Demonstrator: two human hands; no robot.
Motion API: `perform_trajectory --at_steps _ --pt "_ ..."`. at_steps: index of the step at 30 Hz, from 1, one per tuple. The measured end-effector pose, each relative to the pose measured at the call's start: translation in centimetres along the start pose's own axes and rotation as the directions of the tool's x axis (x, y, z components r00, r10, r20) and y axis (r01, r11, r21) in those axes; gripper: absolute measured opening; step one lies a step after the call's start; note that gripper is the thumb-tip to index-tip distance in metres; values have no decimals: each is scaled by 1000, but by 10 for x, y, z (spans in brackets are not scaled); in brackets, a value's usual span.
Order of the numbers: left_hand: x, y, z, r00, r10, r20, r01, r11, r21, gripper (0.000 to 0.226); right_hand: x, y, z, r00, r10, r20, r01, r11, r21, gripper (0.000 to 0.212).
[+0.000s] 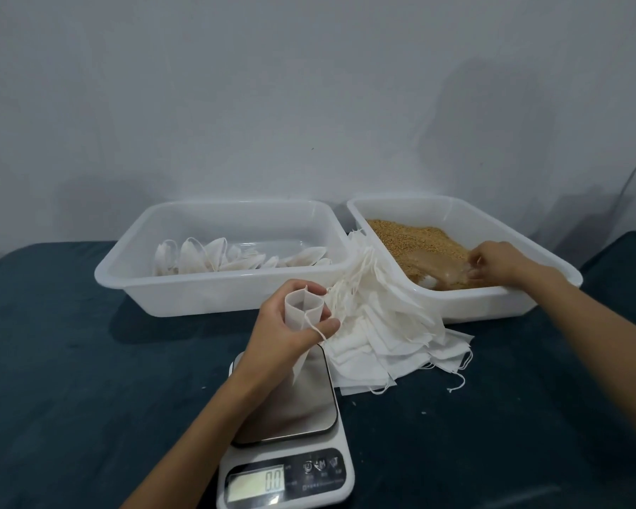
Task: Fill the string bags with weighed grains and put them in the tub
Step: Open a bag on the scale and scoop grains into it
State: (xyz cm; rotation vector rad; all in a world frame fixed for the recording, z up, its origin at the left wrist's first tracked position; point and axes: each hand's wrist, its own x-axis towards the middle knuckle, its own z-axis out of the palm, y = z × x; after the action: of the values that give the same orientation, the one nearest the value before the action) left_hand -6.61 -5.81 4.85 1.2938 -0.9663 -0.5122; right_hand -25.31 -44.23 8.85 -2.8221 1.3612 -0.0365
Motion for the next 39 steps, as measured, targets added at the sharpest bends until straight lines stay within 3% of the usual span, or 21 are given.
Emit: perform_trajectory --at_steps 8,16,20,24,29,39 --pt "0 2 0 1000 -16 5 16 1000 8 38 -12 2 -10 998 -41 -55 47 994 100 28" --pt "-3 4 -2 1000 -19 0 19 1000 9 39 -39 -21 -40 966 -207 -152 236 950 205 15" --pt "-6 4 -9 1000 -11 9 10 1000 3 39 -68 -58 -53 910 -363 -202 407 875 262 11" --pt "-11 2 -16 1000 -7 9 7 1000 6 38 -99 -101 -58 819 -529 -222 572 725 384 15" --pt "-18 1 -25 1000 -22 20 22 1000 17 37 -124 -132 -61 740 -632 -229 670 662 337 19" --pt "-27 2 -26 997 -45 65 47 999 -17 37 -133 -151 -80 648 -703 -293 716 694 -81 27"
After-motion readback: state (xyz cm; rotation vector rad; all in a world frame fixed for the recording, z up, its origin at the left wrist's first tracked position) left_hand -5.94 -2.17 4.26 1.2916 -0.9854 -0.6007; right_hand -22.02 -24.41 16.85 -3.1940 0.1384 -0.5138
